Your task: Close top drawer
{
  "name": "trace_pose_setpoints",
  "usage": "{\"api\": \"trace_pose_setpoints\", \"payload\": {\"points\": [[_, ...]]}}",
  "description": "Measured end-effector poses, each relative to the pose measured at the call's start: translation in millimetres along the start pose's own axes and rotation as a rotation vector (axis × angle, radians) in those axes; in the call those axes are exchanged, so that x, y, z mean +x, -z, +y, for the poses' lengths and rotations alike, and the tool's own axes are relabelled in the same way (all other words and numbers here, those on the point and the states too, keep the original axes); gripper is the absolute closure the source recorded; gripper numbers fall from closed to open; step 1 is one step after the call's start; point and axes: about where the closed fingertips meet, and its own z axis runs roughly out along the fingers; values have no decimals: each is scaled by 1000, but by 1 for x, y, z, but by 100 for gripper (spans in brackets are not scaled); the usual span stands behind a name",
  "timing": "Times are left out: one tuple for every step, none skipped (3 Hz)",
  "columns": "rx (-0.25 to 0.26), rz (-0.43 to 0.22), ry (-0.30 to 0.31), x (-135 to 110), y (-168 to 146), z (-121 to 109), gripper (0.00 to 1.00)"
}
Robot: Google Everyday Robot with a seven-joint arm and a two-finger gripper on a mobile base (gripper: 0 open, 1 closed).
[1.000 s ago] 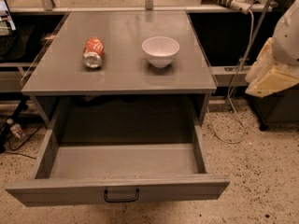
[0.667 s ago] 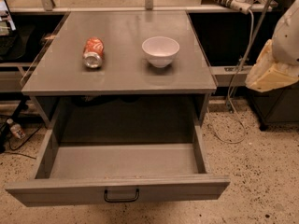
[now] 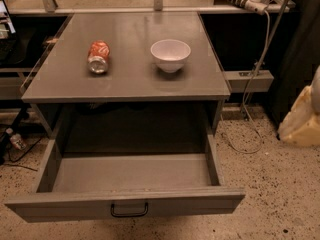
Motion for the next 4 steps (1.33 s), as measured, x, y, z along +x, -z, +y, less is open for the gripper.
{"api": "trace_pose_setpoints", "payload": {"points": [[-89,12,-35,14,-12,67,100],[-79,7,-30,12,-10,69,100],[-105,-43,-64,0,-37,93,100],[-207,-66,-105,-6,-108,125,100]]}}
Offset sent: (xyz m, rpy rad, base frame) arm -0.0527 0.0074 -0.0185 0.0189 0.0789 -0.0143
